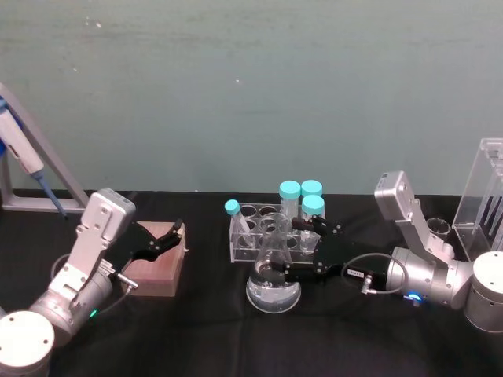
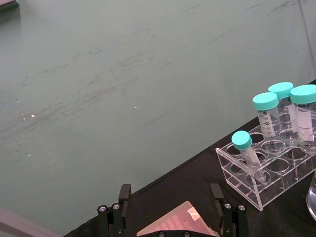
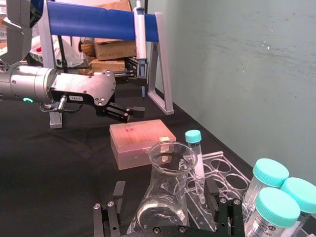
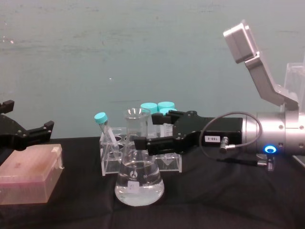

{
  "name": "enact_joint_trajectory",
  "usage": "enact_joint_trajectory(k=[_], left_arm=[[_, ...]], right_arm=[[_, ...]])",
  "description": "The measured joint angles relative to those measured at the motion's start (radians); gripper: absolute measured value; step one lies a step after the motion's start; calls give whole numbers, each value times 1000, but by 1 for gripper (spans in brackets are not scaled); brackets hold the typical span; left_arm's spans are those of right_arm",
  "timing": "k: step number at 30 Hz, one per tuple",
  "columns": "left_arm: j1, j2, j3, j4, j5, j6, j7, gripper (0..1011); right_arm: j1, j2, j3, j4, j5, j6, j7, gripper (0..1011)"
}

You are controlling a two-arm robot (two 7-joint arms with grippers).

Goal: Place the experimental apparatus aside using one hand.

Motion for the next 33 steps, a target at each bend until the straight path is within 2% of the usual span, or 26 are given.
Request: enact_joint_trajectory(k=[33], left_arm=[[0,0,0,0,0,0,0,1000]], right_arm=[[31,-39,-18,51,-9,-13,-4,1000]])
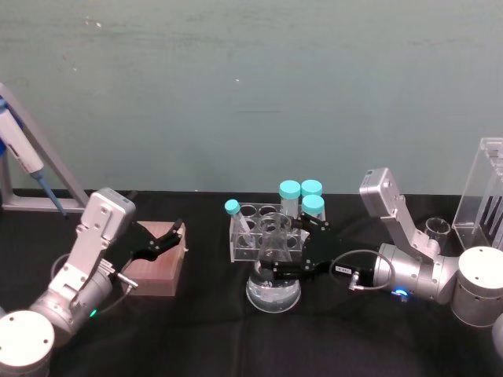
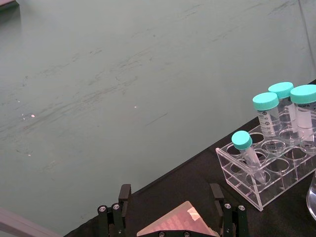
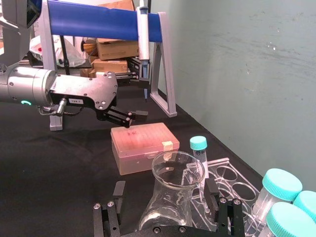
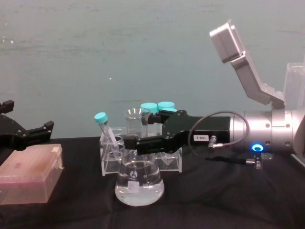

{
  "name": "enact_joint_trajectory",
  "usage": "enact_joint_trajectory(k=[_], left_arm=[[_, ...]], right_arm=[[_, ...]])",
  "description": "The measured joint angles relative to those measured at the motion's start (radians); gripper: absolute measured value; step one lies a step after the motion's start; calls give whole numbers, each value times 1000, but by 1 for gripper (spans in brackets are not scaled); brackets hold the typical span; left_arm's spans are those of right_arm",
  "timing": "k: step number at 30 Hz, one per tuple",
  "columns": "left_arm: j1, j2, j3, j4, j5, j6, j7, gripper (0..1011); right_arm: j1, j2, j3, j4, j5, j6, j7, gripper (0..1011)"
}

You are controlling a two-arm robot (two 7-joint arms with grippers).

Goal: Place the experimental apparatus aside using one hand.

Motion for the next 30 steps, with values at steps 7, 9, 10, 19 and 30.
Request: enact_joint_trajectory(k=[7,9,10,19,30], left_arm=[[0,0,0,0,0,0,0,1000],[0,0,0,0,0,0,0,1000],[0,0,0,0,0,0,0,1000],[0,0,0,0,0,0,0,1000],[0,0,0,0,0,0,0,1000]], right_arm=[[6,-9,-1,13,-6,-1,-3,1000],[7,-12,-1,16,-8,-1,-5,1000],[7,-12,-1,17,-9,-1,-5,1000],[17,-24,-1,33,-20,-2,-10,1000],[23,-33,-1,43,-30,-2,-12,1000]])
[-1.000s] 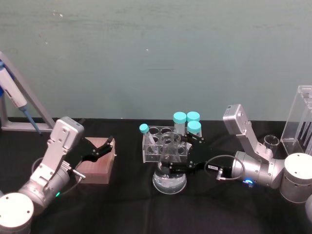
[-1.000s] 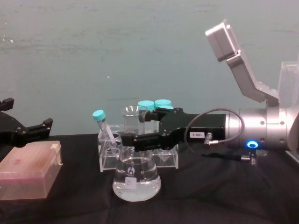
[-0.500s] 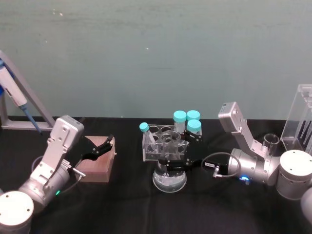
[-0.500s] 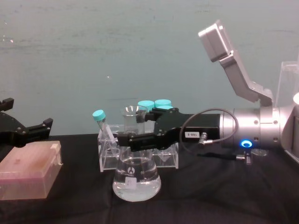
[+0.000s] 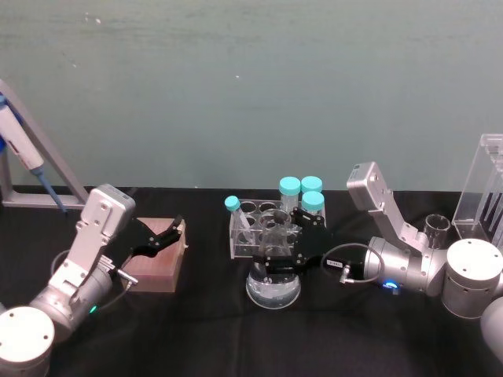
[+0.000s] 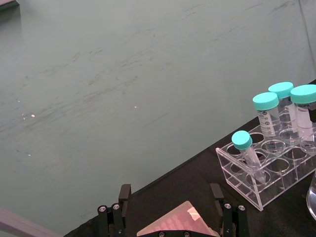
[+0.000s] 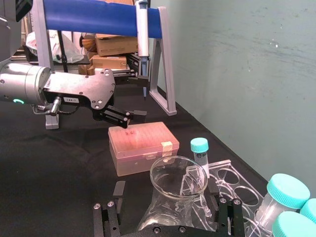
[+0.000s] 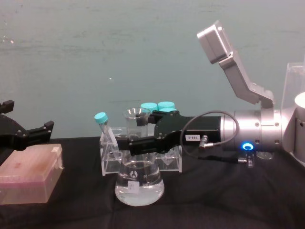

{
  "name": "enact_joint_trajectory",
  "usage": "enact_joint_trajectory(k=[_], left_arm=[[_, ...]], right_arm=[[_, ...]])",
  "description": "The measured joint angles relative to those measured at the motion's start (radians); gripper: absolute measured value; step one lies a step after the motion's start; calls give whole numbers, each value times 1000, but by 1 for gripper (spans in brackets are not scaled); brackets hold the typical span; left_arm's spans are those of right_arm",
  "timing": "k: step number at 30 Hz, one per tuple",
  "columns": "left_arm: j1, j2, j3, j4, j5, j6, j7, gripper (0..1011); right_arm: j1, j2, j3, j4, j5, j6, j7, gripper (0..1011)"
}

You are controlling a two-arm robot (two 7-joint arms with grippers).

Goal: Place the experimental apparatus aside using one hand.

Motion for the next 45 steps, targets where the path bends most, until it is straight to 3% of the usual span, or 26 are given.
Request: enact_joint_trajectory(k=[32,39,45], left_arm=[[0,0,0,0,0,0,0,1000],[0,0,0,0,0,0,0,1000],[0,0,0,0,0,0,0,1000]], right_arm=[[0,0,1,0,-1,2,-1,995],[0,0,1,0,-1,2,-1,840],[0,0,1,0,-1,2,-1,633]])
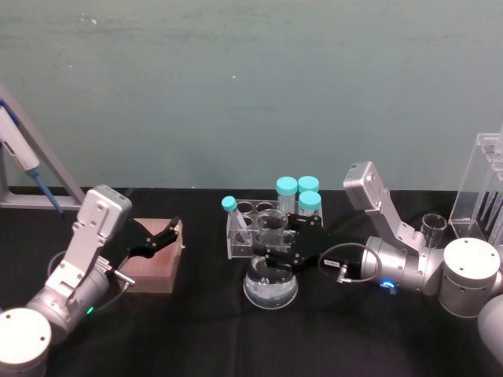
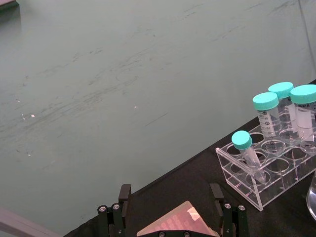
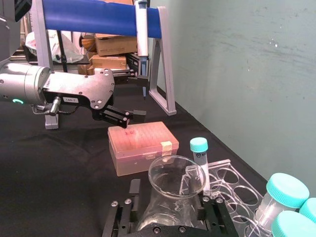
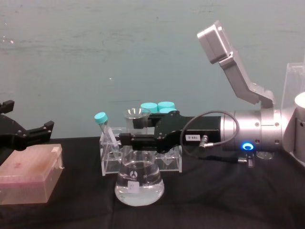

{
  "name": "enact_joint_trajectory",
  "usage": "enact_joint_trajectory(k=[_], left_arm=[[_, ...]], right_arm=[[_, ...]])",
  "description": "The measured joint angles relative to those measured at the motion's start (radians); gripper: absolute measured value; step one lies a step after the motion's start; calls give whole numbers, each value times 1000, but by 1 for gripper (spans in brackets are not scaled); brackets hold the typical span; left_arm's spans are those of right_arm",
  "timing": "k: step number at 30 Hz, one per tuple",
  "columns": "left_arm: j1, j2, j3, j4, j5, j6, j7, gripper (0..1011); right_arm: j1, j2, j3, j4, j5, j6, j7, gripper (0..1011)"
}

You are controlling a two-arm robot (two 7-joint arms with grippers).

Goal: Place the experimental apparatus aside using one hand.

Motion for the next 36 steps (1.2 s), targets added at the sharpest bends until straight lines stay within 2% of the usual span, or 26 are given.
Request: enact_joint_trajectory(k=[4,5,7,23,36], left_arm=[[0,0,0,0,0,0,0,1000],[0,0,0,0,0,0,0,1000],[0,0,0,0,0,0,0,1000],[0,0,0,0,0,0,0,1000],[0,0,0,0,0,0,0,1000]], right_arm=[[0,0,0,0,0,0,0,538],[0,0,0,0,0,0,1,486],[0,0,0,0,0,0,1,461],[-3,2,0,-7,-2,-1,-1,461],[-33,25,8,-70,5,-6,-3,461]])
